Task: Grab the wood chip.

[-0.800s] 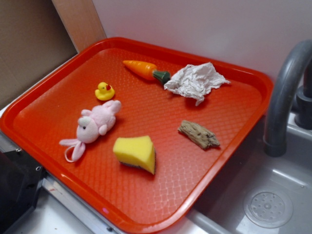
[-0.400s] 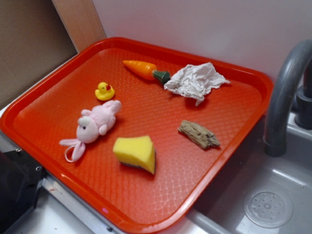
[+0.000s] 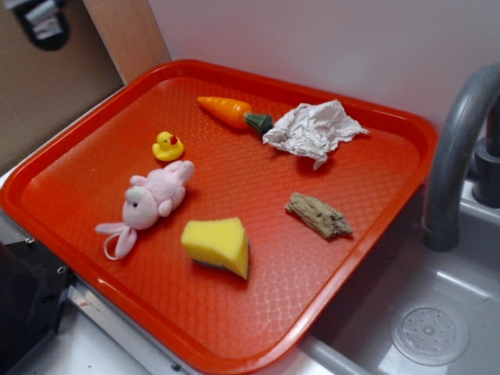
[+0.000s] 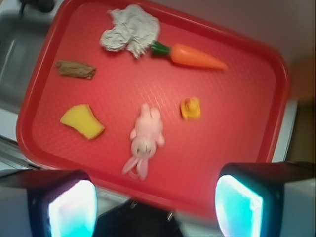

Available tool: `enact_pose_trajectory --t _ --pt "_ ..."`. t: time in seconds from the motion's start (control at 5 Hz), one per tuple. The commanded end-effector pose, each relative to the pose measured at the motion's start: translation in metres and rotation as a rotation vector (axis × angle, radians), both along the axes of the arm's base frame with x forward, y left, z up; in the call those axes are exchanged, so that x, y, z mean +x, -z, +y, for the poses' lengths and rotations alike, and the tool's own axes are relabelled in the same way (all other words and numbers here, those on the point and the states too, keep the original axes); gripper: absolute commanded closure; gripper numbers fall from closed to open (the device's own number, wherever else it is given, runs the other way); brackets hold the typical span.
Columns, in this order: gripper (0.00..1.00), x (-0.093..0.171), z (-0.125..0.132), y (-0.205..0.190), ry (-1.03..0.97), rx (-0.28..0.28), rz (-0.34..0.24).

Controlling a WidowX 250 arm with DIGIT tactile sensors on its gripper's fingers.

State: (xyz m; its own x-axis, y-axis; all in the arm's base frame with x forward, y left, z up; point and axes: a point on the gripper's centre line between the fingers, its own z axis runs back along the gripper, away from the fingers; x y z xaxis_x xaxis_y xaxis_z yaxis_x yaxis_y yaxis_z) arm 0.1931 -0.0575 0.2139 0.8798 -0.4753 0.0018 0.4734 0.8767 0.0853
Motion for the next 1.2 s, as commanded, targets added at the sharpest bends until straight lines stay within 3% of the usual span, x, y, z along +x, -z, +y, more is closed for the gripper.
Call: enact_pose_trajectory --t 0.0,0.2,0.4,0.6,0.8,1.0 --pt "0.0 0.049 -0.072 0.03 0.526 0.167 0.103" --pt "0.0 0.05 -0.105 0.063 0.779 0.217 0.145" --pt "0.0 0.031 -0.115 0.097 1.035 0.231 0.195" --pt "0.0 0.009 -0.112 0.126 1.27 0.261 0.209" --pt "0.0 0.012 -0.123 0.149 1.24 0.306 0.208" --pt "0.0 0.029 -0.134 0.165 1.167 0.306 0.161"
